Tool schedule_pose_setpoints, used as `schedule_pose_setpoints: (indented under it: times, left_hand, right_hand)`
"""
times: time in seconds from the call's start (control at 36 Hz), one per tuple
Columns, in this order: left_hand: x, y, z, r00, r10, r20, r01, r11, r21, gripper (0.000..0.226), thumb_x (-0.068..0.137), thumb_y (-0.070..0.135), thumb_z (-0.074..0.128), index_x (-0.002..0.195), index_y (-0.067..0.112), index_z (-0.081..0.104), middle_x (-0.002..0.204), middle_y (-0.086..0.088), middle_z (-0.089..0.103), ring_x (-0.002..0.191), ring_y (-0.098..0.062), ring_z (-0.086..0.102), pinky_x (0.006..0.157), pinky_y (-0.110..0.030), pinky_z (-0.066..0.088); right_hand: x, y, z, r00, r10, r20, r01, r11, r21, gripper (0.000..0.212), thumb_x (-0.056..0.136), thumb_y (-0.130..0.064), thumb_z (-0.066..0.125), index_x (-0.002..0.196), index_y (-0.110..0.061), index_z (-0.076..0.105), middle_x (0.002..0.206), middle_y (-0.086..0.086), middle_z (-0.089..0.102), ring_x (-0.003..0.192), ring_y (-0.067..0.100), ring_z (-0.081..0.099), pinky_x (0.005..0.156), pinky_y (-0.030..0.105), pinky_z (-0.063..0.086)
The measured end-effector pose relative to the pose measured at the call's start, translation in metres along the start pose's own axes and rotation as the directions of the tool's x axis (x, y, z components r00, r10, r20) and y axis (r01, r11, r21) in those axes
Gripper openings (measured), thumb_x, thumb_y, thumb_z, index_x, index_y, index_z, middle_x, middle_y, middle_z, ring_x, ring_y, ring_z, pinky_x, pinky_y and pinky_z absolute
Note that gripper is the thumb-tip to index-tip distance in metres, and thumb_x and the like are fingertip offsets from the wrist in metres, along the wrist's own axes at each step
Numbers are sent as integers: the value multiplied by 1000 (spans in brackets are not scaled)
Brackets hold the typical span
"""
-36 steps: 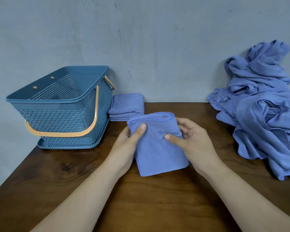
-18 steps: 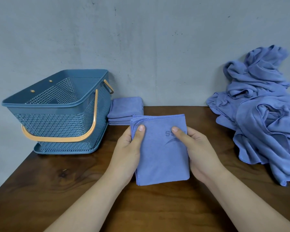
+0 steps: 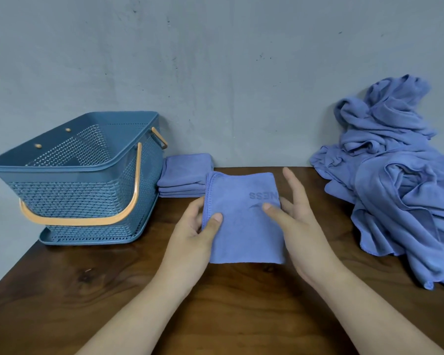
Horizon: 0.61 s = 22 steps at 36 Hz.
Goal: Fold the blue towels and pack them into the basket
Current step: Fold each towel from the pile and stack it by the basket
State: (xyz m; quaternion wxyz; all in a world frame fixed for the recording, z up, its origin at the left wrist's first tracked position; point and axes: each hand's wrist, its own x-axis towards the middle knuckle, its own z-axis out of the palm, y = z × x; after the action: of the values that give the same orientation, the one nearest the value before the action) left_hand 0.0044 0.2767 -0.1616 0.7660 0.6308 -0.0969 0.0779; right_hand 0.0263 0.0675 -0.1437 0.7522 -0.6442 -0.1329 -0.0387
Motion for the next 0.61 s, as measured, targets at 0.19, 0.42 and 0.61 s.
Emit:
schedule_pose_setpoints:
  times: [0.19,0.42,0.61]
  left_hand:
    - [2,2,-4,1000,9,11,-9,999,-39,27,106,28,65,133,28,66,133,-7,74,125,-28,71,98,-38,60]
    - [4,7,-8,997,48,-68,-51,998,-45,24,107,29,62,131,31,64,132,-5,75,125,-26,70,102,-39,59]
    - [9,20,-17,960,192,-203,-204,978,-38,35,109,24,59,143,31,57,142,2,69,135,-18,63,111,-33,53]
  right_hand:
    - [-4,-5,2,993,-103,62,110,985,-134,53,101,-1,67,136,-40,68,141,-17,66,133,5,60,102,15,50]
    - [3,-6,6,976,-189,110,210,949,-235,59,104,-4,64,149,-43,56,153,-14,53,145,11,49,118,41,42]
    - [34,-25,35,951,-262,162,303,895,-327,61,105,-5,60,149,-48,53,150,-22,52,144,2,45,116,23,40]
